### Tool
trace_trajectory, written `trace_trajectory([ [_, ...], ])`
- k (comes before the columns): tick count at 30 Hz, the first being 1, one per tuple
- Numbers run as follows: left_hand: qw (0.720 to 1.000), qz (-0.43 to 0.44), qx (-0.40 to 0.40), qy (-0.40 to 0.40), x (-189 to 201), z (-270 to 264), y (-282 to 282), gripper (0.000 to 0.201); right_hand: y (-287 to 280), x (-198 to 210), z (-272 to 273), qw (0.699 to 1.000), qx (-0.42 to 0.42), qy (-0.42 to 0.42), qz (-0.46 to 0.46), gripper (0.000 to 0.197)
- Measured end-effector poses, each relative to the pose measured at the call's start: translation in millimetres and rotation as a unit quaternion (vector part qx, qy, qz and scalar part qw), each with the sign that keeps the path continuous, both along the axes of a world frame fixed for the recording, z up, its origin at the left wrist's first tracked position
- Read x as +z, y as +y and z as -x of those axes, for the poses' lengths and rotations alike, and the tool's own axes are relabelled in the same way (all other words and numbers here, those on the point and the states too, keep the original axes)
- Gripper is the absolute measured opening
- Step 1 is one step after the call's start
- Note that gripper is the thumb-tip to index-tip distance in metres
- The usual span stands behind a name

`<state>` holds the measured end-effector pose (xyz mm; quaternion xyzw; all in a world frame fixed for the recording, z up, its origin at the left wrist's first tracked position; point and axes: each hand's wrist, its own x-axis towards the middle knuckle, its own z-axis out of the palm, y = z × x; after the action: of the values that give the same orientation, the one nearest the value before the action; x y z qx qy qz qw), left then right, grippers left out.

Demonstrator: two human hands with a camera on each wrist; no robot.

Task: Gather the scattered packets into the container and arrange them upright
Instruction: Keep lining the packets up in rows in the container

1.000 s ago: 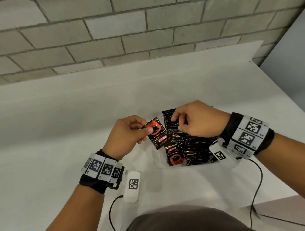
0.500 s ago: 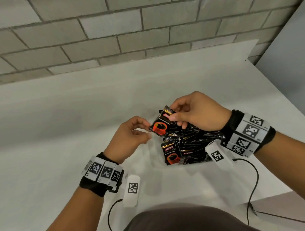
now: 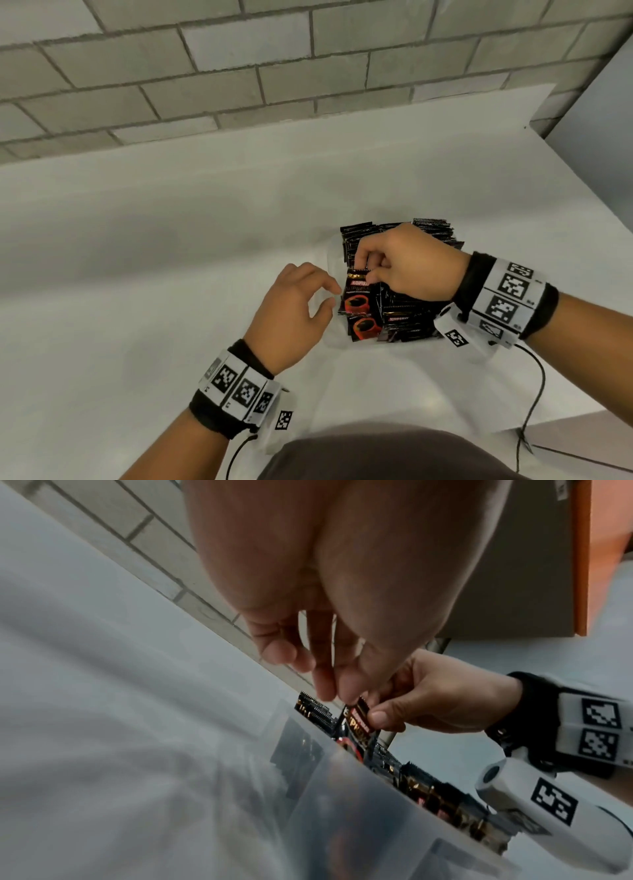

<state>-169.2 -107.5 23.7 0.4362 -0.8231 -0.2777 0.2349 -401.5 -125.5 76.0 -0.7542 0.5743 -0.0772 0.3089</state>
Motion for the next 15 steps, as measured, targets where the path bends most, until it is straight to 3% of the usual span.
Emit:
trace_trajectory([
  [2, 1.000, -0.014, -0.006, -0.010, 1, 2, -2, 0.014, 0, 0, 1, 1.000, 0.004, 0.003, 0.004, 0.014],
  [5, 0.995, -0.039, -0.039, -0.077, 1, 8, -2, 0.016, 4, -6, -5, 0.996, 0.055, 0.072, -0.014, 0.013],
  [8, 0.987, -0.057, -0.059, -0.137, 3, 17, 0, 0.020, 5, -8, -6, 0.990, 0.080, 0.101, -0.053, 0.023],
  [12, 0.985, -0.072, -0.043, -0.148, 8, 29, 3, 0.030, 2, 9, 12, 0.997, 0.022, 0.061, -0.038, 0.020],
  [15, 0.986, -0.072, -0.031, -0.145, 7, 34, -2, 0.049, 9, 32, 39, 0.999, -0.027, 0.034, 0.001, 0.015],
])
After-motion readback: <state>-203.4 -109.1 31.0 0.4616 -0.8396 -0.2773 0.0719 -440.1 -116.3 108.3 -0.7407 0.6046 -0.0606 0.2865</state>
